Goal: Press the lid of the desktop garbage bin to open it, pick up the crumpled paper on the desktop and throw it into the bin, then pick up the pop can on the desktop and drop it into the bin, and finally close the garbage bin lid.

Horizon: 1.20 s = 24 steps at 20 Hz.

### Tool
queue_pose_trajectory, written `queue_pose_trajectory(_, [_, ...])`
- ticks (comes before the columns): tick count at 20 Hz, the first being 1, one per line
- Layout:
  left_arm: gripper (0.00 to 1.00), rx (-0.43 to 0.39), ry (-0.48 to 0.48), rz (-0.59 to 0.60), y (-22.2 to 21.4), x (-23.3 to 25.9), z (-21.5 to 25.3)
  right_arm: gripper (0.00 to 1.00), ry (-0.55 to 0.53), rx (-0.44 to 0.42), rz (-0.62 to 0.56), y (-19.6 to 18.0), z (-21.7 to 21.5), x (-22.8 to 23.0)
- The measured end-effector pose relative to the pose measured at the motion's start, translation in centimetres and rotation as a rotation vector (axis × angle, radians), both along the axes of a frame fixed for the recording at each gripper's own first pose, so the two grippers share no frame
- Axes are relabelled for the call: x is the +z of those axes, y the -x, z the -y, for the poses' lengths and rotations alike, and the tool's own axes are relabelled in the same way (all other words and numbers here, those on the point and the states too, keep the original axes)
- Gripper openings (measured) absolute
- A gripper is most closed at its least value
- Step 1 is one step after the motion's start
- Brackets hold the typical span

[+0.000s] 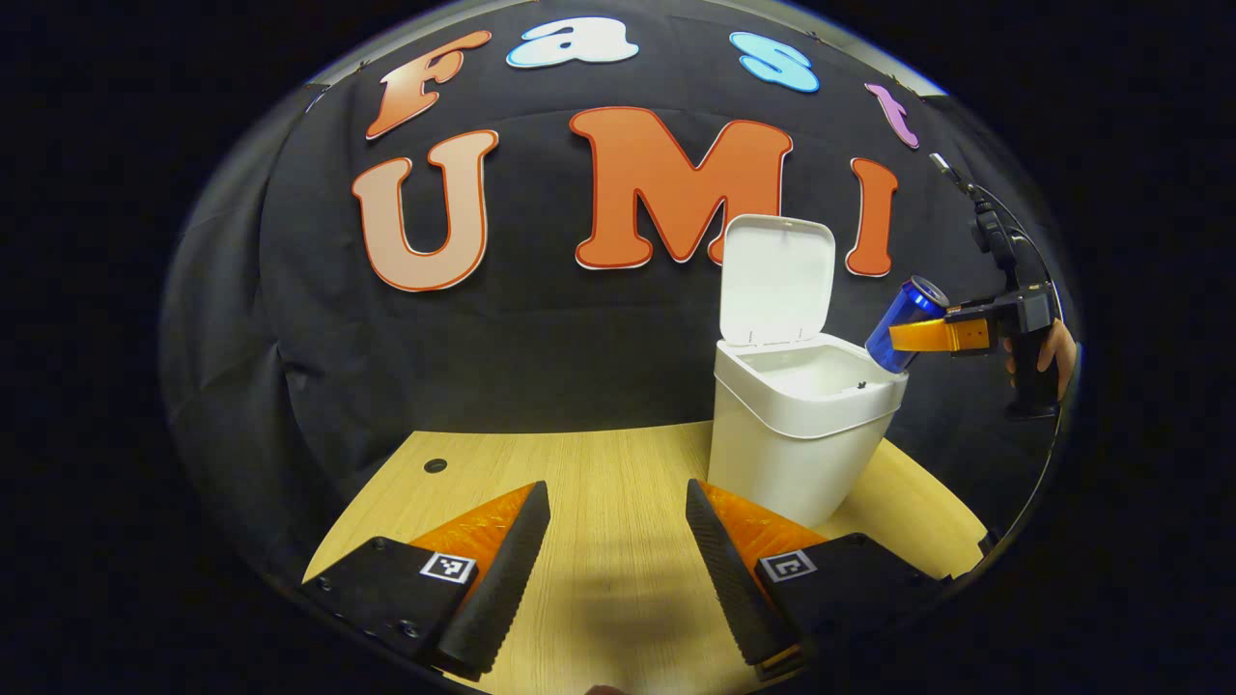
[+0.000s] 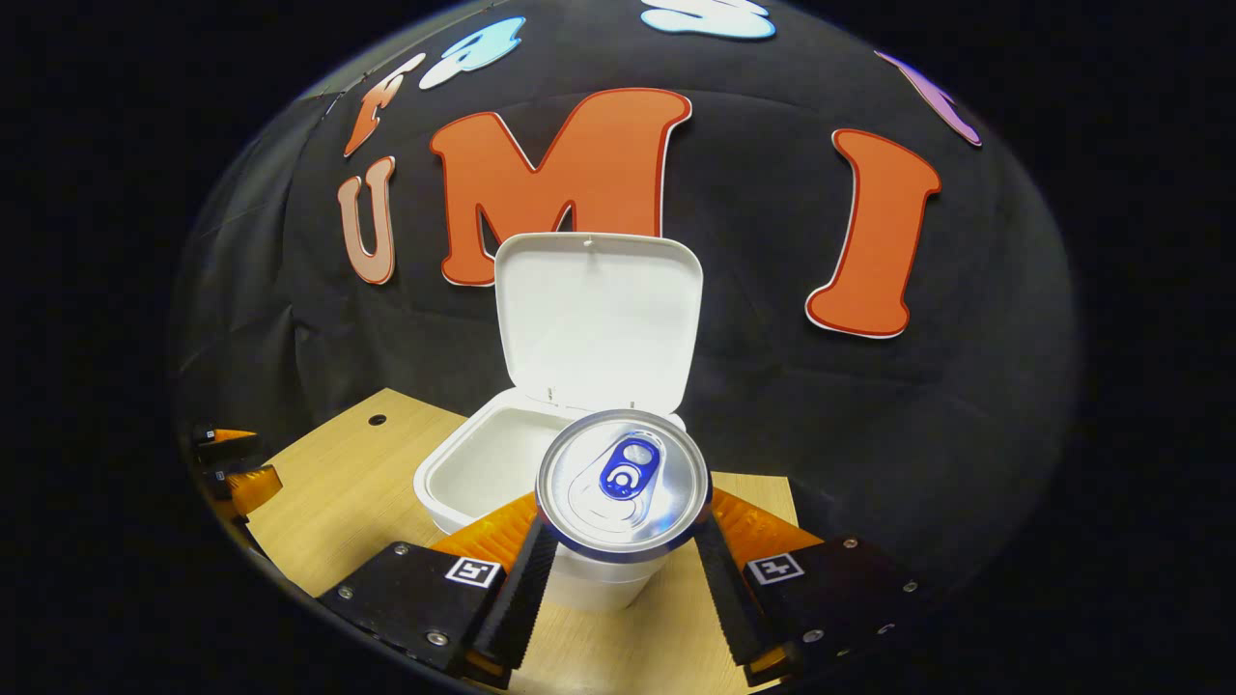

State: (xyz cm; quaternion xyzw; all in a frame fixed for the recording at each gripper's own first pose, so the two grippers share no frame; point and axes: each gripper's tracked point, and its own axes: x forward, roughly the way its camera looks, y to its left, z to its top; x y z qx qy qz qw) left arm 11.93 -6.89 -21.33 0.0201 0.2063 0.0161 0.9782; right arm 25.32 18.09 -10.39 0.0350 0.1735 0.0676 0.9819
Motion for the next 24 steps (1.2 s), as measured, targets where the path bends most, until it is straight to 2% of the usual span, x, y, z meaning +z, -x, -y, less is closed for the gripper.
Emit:
queue_pose_trajectory(4, [0.92,-0.012,0.019,-0.009,-0.3,-0.8,-0.9,0.78,0.020,0.001,-0.053,-1.1,-0.8,-1.6])
queue_pose_trajectory(10, [0.92,0.054,0.063,-0.034,0.2,-2.4,-4.1,0.79,0.080,-0.022,-0.131,-2.0,-1.5,-4.5])
queue_pose_trajectory(13, [0.92,0.094,0.071,-0.050,0.5,-3.3,-6.0,0.80,0.075,-0.033,-0.129,-2.1,-1.4,-4.3])
queue_pose_trajectory(18, [0.92,0.085,0.081,-0.040,0.6,-3.3,-6.1,0.82,0.059,-0.058,-0.136,-1.9,-0.9,-4.2])
queue_pose_trajectory(24, [0.92,0.068,0.084,-0.012,0.6,-2.7,-5.9,0.82,0.054,-0.077,-0.062,-2.8,-0.4,-0.3])
